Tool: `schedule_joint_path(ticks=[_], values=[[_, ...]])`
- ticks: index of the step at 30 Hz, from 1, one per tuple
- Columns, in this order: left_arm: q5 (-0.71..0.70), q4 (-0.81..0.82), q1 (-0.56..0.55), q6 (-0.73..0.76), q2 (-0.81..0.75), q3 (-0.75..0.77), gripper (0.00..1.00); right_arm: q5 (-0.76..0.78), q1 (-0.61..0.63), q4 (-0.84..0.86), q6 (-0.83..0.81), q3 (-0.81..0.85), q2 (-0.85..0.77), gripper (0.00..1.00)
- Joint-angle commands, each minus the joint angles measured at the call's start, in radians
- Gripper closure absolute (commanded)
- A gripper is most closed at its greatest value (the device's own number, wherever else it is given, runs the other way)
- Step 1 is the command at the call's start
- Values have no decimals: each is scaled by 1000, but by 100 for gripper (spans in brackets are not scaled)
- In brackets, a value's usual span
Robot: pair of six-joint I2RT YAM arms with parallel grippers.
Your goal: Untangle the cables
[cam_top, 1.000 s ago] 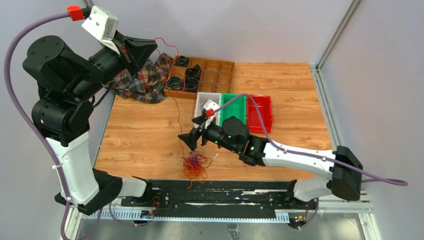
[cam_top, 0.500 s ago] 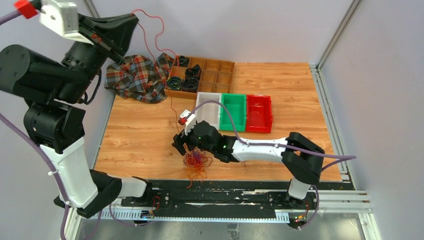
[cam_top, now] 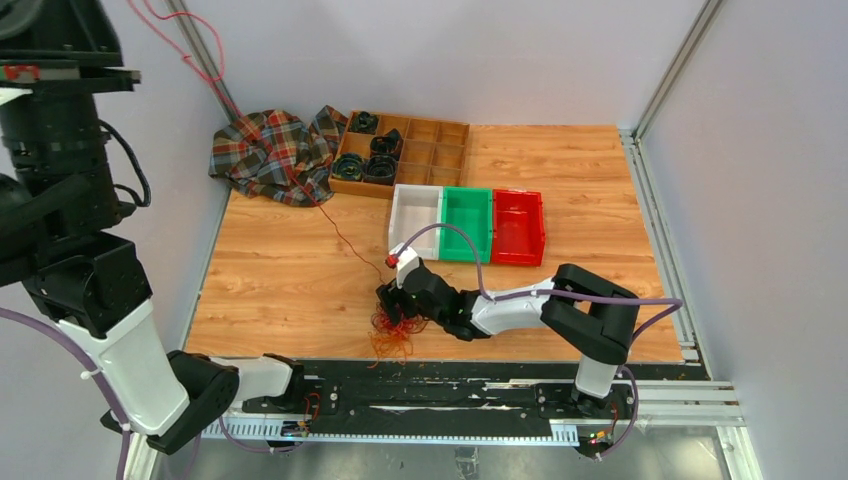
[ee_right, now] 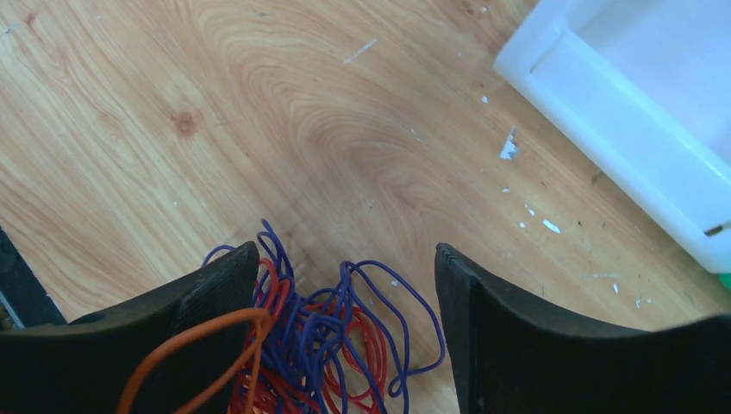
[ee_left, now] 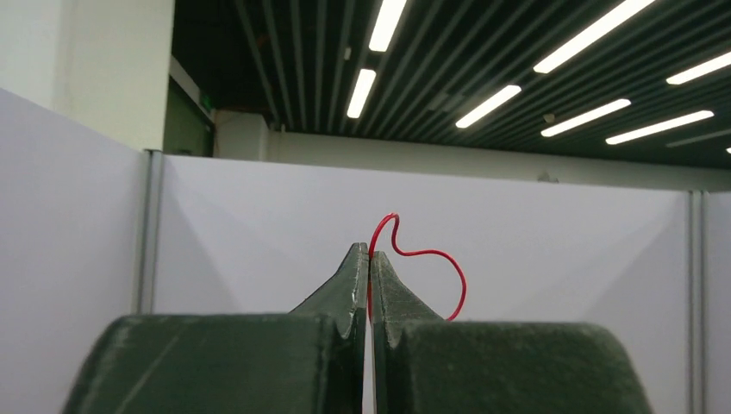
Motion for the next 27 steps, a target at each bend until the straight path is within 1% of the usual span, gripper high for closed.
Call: schedule_joint_path(ticks=[1,3,8,14,19,20,23,27], values=[[-150,208,-7,60,-6,9,99,74,-6,28,43,-60,-9,26],[-189,302,-7,82,-5,10,100,90,-6,31,54,-81,-11,26],[-199,378,-7,122,35,98,99,108,-6,34,67,-115,-32,26],[-227,580,-8,202,45,103,99,122,-8,41,94,-160,-55,26],[-211,586,-8,197,40,77,99,137,-11,73,135,-220,-76,20],[-201,584,-7,195,34,59,99,142,-12,77,141,-234,-83,19],[-118,549,-7,180,-28,-90,99,146,-19,80,149,-253,-124,18],[-29,385,-8,128,-122,-293,99,130,-32,62,123,-263,-232,16]])
